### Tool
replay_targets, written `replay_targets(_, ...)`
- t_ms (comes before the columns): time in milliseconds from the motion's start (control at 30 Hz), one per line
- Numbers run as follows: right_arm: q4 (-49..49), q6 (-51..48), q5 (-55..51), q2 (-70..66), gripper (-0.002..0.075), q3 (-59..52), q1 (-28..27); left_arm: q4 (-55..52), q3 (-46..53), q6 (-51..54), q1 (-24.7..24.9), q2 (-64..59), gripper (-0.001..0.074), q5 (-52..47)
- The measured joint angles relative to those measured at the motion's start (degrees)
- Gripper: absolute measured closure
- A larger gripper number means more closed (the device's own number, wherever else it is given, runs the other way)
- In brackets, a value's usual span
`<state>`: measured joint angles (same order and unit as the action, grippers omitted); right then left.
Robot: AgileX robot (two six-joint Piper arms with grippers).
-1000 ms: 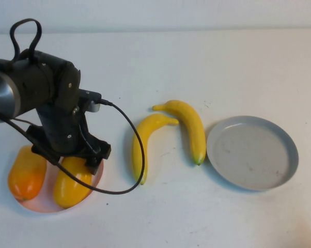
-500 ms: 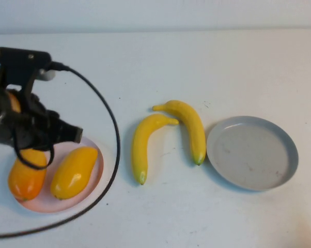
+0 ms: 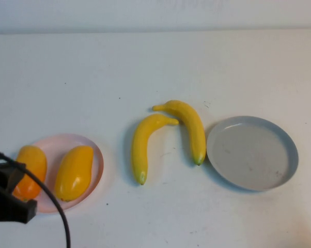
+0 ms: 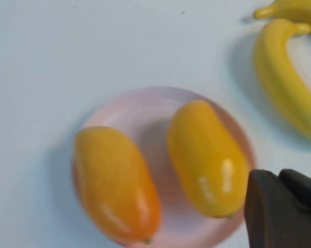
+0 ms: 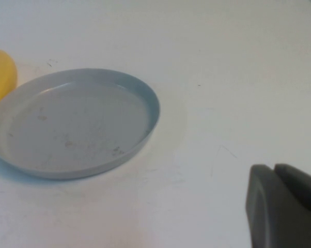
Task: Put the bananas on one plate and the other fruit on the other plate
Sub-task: Put another type of fruit in the right plate
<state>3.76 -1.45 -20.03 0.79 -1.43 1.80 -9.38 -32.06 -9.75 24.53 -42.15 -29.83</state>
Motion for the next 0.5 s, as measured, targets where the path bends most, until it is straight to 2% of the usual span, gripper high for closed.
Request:
replay_targets(200,0.0,0.0,0.0,0.0,0.0743,0.0,0.0,-10.54,1.61,2.53,0.0,2.01,0.0732,-2.46)
replay_targets(333,0.0,0.0,0.0,0.0,0.0743,0.0,0.0,-11.85,1.76,2.65,0.0,2.01,0.0732,-3.71)
replay_targets(500,0.0,0.0,0.0,0.0,0.0743,0.0,0.0,-10.95,2.02,0.0,0.0,2.01,0.0733,0.1)
